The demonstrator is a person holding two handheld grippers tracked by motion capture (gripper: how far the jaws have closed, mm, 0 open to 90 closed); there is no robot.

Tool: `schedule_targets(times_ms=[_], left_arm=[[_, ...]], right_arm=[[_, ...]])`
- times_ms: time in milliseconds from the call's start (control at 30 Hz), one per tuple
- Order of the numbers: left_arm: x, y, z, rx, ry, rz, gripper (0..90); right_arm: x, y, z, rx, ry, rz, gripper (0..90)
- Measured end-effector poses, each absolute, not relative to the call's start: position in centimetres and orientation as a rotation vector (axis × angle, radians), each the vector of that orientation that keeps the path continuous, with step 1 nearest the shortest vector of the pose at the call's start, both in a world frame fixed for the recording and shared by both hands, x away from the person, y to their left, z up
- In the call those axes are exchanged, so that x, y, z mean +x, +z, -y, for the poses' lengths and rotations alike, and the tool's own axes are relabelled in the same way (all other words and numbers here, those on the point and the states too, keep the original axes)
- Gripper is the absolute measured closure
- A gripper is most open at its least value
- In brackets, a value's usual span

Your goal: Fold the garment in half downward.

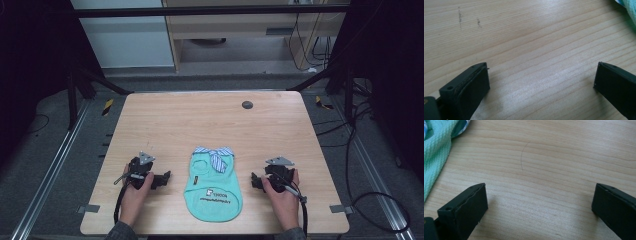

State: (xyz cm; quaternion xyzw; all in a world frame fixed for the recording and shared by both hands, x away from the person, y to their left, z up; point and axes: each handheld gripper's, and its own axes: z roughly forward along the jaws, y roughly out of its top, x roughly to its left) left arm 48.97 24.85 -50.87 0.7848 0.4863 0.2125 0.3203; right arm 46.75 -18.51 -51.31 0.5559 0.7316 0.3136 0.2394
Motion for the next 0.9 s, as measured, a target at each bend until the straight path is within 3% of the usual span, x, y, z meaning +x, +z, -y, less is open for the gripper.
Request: schedule_targets(times_ms=[533,600,767,800,833,900], left_arm=[[48.1,-50.9,-24.7,2.080,0.536,-1.235,0.0],[48.0,-50.7,-24.7,2.080,0.534,-1.223,3.6],[47.3,-50.5,-24.2,2.093,0.533,-1.204,4.1],[47.1,-50.4,-24.1,2.092,0.530,-1.198,3.9],[46.9,-50.3,-24.0,2.094,0.527,-1.191,3.9],[46.6,-49.7,-23.8,2.109,0.517,-1.136,3.9]], right_arm=[[46.4,-51.3,18.5,1.501,0.872,-2.022,1.7],[46.2,-51.3,18.5,1.494,0.878,-2.024,3.2],[45.6,-51.1,18.4,1.466,0.893,-2.036,12.0],[45.2,-50.9,18.3,1.453,0.894,-2.054,19.5],[45.2,-50.9,18.3,1.453,0.894,-2.054,19.5],[44.8,-50.4,18.1,1.434,0.918,-2.095,27.7]])
